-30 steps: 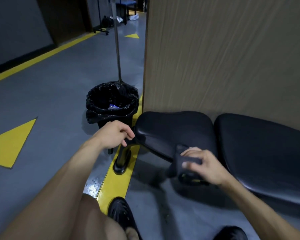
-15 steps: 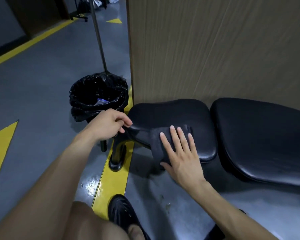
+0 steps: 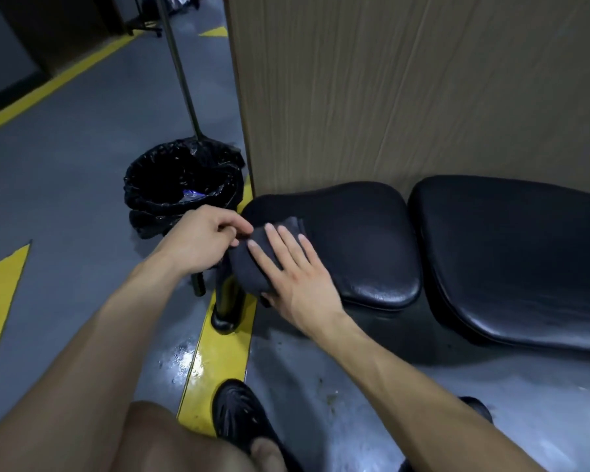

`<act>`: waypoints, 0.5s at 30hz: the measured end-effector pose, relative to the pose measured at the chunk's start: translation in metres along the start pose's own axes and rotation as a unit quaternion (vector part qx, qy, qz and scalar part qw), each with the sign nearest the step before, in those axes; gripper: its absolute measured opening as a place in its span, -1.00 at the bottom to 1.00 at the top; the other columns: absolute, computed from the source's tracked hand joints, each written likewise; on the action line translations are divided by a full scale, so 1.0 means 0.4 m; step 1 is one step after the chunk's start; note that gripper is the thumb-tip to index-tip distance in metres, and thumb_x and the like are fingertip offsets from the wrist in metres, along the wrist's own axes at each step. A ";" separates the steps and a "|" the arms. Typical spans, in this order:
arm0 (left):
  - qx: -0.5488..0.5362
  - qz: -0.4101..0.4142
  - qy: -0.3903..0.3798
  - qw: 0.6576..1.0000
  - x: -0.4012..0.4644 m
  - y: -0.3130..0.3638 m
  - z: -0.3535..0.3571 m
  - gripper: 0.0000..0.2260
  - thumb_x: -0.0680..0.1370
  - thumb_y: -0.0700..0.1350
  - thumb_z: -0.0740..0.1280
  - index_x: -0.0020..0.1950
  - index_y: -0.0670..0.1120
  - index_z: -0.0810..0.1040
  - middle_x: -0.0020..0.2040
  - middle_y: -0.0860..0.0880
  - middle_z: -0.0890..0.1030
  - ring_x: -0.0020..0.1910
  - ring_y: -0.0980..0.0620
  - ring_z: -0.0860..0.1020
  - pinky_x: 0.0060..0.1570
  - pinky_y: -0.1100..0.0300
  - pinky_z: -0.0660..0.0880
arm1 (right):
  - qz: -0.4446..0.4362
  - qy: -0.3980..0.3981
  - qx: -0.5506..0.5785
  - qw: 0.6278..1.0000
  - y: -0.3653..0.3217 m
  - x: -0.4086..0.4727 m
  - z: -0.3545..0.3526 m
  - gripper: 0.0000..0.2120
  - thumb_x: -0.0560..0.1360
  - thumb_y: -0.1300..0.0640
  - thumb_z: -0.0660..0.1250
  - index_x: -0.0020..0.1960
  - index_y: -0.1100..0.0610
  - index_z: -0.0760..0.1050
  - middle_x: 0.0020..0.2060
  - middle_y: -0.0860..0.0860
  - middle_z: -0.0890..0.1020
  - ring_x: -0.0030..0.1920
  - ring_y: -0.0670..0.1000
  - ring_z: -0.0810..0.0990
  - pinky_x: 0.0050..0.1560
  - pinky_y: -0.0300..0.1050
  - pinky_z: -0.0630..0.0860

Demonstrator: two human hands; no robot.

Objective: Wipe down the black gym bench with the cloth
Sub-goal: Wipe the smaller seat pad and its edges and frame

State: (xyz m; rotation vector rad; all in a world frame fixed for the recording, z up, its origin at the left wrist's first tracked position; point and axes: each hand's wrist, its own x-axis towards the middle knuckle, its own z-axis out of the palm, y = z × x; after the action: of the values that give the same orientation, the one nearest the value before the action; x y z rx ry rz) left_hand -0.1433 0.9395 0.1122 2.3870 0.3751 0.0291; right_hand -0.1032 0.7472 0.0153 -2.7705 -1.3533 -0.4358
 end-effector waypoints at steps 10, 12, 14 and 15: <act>0.027 0.051 -0.054 0.997 0.031 0.078 0.058 -0.67 0.66 -0.24 0.20 0.04 0.12 0.69 -0.11 0.12 0.69 -0.06 0.26 0.65 -0.20 0.36 0.42 | 0.101 0.049 -0.068 0.991 0.176 -0.299 -0.034 -0.10 0.42 -0.14 0.48 0.62 0.08 0.16 0.59 0.19 0.21 0.59 0.20 0.19 0.53 0.24 0.20; 0.028 0.066 -0.057 0.996 0.031 0.094 0.072 -0.66 0.66 -0.24 0.20 0.05 0.11 0.70 -0.04 0.11 0.71 -0.03 0.25 0.66 -0.13 0.36 0.47 | 0.084 0.053 -0.063 0.993 0.134 -0.214 -0.029 -0.05 0.37 -0.20 0.50 0.61 0.10 0.19 0.57 0.22 0.26 0.56 0.23 0.24 0.51 0.26 0.23; 0.023 0.086 -0.055 0.995 0.029 0.120 0.086 -0.66 0.65 -0.27 0.21 0.04 0.10 0.70 0.01 0.12 0.71 -0.05 0.25 0.66 -0.08 0.41 0.50 | 0.071 0.041 -0.045 0.996 0.101 -0.157 -0.027 -0.06 0.39 -0.21 0.48 0.61 0.11 0.18 0.57 0.23 0.24 0.56 0.23 0.24 0.52 0.26 0.22; 0.022 0.097 -0.053 0.994 0.028 0.134 0.094 -0.66 0.65 -0.27 0.22 0.05 0.10 0.70 0.01 0.13 0.71 -0.06 0.26 0.66 -0.02 0.39 0.52 | 0.069 0.037 -0.039 0.996 0.096 -0.150 -0.027 -0.08 0.42 -0.21 0.45 0.62 0.10 0.15 0.58 0.22 0.22 0.57 0.22 0.21 0.53 0.24 0.20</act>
State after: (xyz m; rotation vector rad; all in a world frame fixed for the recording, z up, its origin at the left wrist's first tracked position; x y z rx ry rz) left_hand -0.1139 0.8804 0.1185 2.4485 0.0939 -0.0170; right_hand -0.1109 0.6757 0.0136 -2.8554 -1.1443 -0.5884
